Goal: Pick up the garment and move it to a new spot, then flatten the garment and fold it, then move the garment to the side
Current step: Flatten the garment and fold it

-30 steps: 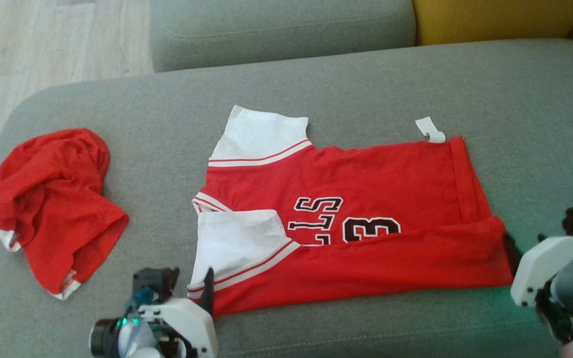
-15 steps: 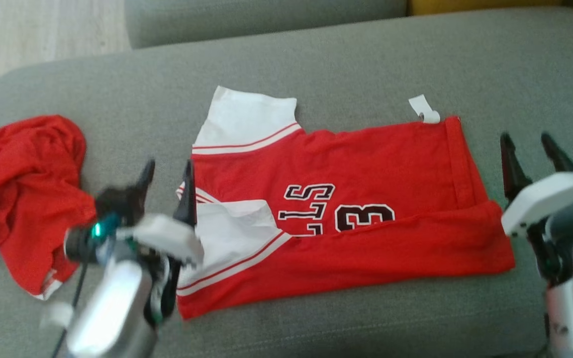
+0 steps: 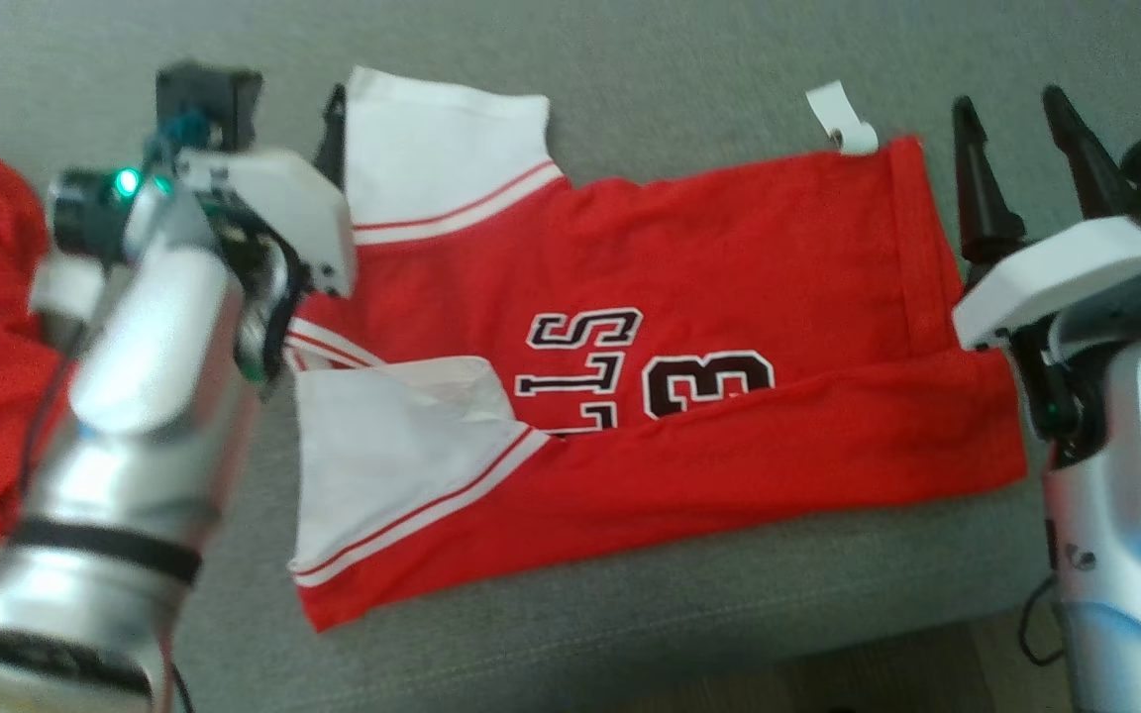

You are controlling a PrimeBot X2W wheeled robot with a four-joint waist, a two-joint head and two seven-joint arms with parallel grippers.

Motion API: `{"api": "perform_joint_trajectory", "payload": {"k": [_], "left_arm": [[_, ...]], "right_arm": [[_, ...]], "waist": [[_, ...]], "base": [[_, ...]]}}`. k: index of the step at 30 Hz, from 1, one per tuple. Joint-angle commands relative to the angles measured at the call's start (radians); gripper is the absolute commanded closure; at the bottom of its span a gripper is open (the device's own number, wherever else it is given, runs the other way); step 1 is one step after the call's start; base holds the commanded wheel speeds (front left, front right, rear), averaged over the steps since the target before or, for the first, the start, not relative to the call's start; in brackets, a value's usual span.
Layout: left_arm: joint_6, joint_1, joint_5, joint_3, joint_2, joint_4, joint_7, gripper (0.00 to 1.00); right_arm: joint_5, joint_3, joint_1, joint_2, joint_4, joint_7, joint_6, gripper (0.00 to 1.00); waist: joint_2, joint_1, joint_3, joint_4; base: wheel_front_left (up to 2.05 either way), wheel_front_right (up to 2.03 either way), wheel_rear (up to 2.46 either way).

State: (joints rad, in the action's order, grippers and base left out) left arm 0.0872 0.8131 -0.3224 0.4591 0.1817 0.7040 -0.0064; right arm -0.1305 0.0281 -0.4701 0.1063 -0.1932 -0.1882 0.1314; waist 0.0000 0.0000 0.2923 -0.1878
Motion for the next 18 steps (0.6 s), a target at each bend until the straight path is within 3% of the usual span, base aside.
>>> {"api": "perform_joint_trajectory", "payload": {"k": [1, 11, 18], "left_arm": [[-0.014, 0.088, 0.023, -0.013, 0.044, 0.03, 0.019, 0.0], [-0.068, 0.3, 0.05, 0.017, 0.075, 0.328, 0.064, 0.0], [-0.099, 0.371, 0.068, 0.042, 0.097, 0.429, 0.046, 0.0]], "right_arm": [[0.007, -0.032, -0.038, -0.008, 0.046, 0.014, -0.001, 0.0], [0.021, -0.092, -0.059, -0.032, 0.077, 0.024, -0.001, 0.0], [0.019, -0.112, -0.065, -0.042, 0.08, 0.039, -0.001, 0.0]], "waist": [[0.0, 0.0, 0.059, -0.048], [0.0, 0.0, 0.148, -0.129], [0.0, 0.0, 0.173, -0.161]], "base": [[0.0, 0.0, 0.0], [0.0, 0.0, 0.0], [0.0, 0.0, 0.0]]}}
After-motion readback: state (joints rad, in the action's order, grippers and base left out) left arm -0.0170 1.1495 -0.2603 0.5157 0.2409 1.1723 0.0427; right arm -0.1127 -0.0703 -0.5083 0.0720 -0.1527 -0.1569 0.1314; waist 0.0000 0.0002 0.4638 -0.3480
